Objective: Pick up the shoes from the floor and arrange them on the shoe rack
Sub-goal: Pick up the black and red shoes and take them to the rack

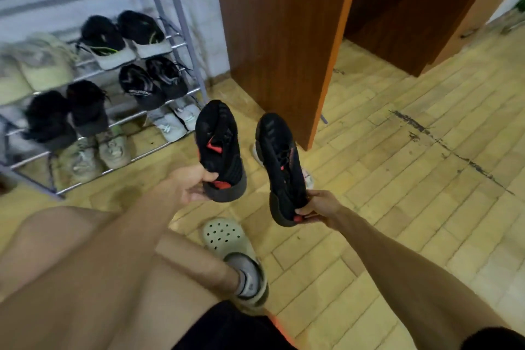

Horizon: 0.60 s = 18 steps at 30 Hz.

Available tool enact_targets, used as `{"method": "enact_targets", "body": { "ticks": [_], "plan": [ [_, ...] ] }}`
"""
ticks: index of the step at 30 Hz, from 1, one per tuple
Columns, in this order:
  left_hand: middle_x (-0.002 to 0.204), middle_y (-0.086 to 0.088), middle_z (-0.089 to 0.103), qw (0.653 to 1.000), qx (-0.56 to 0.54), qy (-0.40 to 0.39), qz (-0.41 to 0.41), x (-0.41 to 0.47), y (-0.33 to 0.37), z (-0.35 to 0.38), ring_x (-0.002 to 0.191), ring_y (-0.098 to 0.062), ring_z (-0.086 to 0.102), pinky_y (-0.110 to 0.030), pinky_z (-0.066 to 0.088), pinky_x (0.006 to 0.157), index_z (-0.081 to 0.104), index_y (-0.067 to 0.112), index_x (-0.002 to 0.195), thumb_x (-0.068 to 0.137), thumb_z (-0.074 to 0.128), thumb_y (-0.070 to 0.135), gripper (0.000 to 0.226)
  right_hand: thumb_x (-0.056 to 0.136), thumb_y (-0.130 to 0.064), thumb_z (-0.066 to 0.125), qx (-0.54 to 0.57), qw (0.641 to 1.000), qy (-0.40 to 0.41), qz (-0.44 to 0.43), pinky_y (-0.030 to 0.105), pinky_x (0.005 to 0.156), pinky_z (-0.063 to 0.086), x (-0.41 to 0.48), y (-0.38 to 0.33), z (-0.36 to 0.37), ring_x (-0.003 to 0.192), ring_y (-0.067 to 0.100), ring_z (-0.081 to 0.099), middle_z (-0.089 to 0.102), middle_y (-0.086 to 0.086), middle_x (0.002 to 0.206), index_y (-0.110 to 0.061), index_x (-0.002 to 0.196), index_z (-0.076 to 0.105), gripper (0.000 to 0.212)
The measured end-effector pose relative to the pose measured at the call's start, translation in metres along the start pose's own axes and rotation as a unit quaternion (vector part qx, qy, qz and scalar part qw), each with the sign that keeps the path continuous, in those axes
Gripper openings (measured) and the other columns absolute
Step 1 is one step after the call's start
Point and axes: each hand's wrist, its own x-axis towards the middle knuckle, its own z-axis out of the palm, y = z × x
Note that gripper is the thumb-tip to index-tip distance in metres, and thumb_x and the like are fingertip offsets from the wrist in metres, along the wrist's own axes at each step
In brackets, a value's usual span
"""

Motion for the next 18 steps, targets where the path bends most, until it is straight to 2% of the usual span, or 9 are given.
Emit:
{"method": "enact_targets", "body": {
  "ticks": [4, 7, 10, 14, 16, 18],
  "plan": [
    [0.104, -0.004, 0.061, 0.997, -0.037, 0.057, 0.040, -0.009, 0.028, -0.053, 0.091, -0.023, 0.059, -0.041, 0.051, 0.082, 0.062, 0.009, 0.093, 0.089, 0.058, -0.004, 0.014, 0.071, 0.017, 0.066, -0.038, 0.997, -0.042, -0.046, 0.048, 0.082, 0.058, 0.020, -0.075, 0.058, 0.075, 0.029, 0.070, 0.072, 0.013, 0.093, -0.006, 0.116, 0.067, 0.050],
    [0.105, -0.006, 0.066, 0.991, -0.068, 0.099, 0.065, -0.009, 0.047, -0.090, 0.092, -0.025, 0.061, -0.040, 0.051, 0.082, 0.063, 0.008, 0.094, 0.086, 0.062, -0.003, 0.013, 0.073, 0.015, 0.067, -0.050, 0.993, -0.073, -0.075, 0.048, 0.083, 0.058, 0.027, -0.135, 0.096, 0.086, 0.031, 0.070, 0.072, 0.012, 0.099, -0.005, 0.112, 0.067, 0.044],
    [0.102, -0.013, 0.070, 0.980, -0.101, 0.141, 0.094, -0.007, 0.066, -0.124, 0.083, -0.027, 0.065, -0.046, 0.054, 0.084, 0.066, 0.004, 0.086, 0.081, 0.066, -0.007, 0.012, 0.076, 0.013, 0.067, -0.087, 0.986, -0.098, -0.098, 0.044, 0.078, 0.060, 0.030, -0.187, 0.132, 0.082, 0.028, 0.071, 0.071, 0.007, 0.102, -0.014, 0.114, 0.064, 0.047],
    [0.100, -0.018, 0.073, 0.970, -0.119, 0.177, 0.115, -0.007, 0.094, -0.165, 0.085, -0.033, 0.070, -0.049, 0.057, 0.081, 0.069, -0.004, 0.096, 0.078, 0.067, -0.008, 0.019, 0.071, 0.020, 0.066, -0.069, 0.985, -0.106, -0.119, 0.053, 0.086, 0.055, 0.041, -0.237, 0.167, 0.094, 0.036, 0.070, 0.069, 0.011, 0.111, -0.004, 0.123, 0.062, 0.057],
    [0.086, -0.014, 0.075, 0.967, -0.111, 0.191, 0.128, -0.007, 0.107, -0.184, 0.074, -0.027, 0.073, -0.043, 0.060, 0.071, 0.068, -0.004, 0.096, 0.077, 0.069, -0.007, 0.019, 0.070, 0.021, 0.066, -0.055, 0.983, -0.103, -0.139, 0.046, 0.074, 0.060, 0.043, -0.259, 0.178, 0.085, 0.034, 0.071, 0.070, 0.012, 0.107, -0.005, 0.124, 0.062, 0.060],
    [0.064, -0.006, 0.074, 0.963, -0.102, 0.207, 0.142, -0.009, 0.118, -0.198, 0.057, -0.020, 0.071, -0.031, 0.058, 0.052, 0.067, 0.003, 0.087, 0.076, 0.070, -0.006, 0.014, 0.070, 0.023, 0.065, -0.045, 0.981, -0.102, -0.156, 0.038, 0.061, 0.062, 0.042, -0.278, 0.187, 0.072, 0.028, 0.072, 0.070, 0.011, 0.106, -0.003, 0.122, 0.063, 0.059]
  ]
}}
